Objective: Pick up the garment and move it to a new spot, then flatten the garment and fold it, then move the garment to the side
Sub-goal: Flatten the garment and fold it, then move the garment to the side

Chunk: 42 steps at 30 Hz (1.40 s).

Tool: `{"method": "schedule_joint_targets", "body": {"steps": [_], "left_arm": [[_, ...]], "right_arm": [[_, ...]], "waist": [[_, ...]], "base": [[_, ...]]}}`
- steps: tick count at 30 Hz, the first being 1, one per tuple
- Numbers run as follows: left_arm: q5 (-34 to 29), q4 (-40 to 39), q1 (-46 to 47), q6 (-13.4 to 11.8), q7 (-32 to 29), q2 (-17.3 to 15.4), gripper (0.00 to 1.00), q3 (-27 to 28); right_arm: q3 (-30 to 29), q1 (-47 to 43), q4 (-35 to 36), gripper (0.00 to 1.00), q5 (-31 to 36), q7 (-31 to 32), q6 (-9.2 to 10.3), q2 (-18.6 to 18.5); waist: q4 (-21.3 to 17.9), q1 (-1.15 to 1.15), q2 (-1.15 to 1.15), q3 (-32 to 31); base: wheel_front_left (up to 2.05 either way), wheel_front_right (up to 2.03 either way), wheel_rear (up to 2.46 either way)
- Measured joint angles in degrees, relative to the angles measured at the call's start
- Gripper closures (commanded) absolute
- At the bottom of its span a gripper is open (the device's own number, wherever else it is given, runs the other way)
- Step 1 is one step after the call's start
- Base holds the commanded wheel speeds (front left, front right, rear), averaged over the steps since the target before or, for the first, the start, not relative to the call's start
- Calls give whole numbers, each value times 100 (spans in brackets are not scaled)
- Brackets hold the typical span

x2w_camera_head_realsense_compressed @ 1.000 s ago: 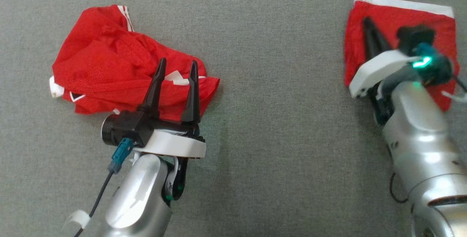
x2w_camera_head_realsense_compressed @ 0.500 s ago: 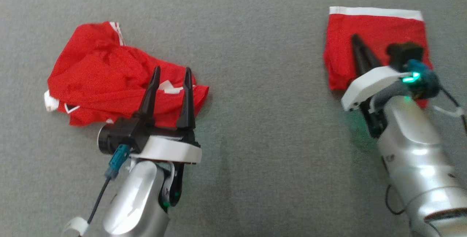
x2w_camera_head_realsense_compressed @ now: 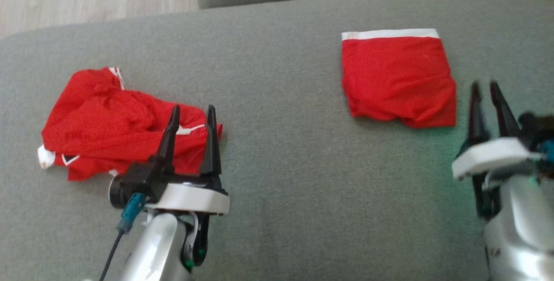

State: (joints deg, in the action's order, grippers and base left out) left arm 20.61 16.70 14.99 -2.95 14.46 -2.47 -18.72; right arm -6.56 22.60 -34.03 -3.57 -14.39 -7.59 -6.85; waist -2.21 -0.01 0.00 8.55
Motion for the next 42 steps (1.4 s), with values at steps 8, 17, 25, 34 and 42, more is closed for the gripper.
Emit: {"method": "schedule_joint_targets", "body": {"steps": [8,17,25,34,42], "left_arm": [[-1,47,-296,46,0,-1,0,93],[-43,74,-354,62,0,-1,0,124],[-54,43,-65,59,0,-1,0,24],[-58,53,324,55,0,0,0,-196],[-49,81,401,36,0,1,0,-282]], "right_arm": [[-140,-888,584,0,105,1,0,283],[-152,-914,907,0,112,232,0,353],[-435,-143,702,0,-41,1157,0,366],[-924,1165,-327,0,142,1979,0,25],[-595,1740,-1493,0,356,2357,0,-371]], "waist": [[-142,0,0,-216],[-111,1,0,-119],[26,2,0,349],[292,3,0,878],[576,1,0,1120]], "base": [[0,0,0],[0,0,0],[0,0,0],[0,0,0],[0,0,0]]}}
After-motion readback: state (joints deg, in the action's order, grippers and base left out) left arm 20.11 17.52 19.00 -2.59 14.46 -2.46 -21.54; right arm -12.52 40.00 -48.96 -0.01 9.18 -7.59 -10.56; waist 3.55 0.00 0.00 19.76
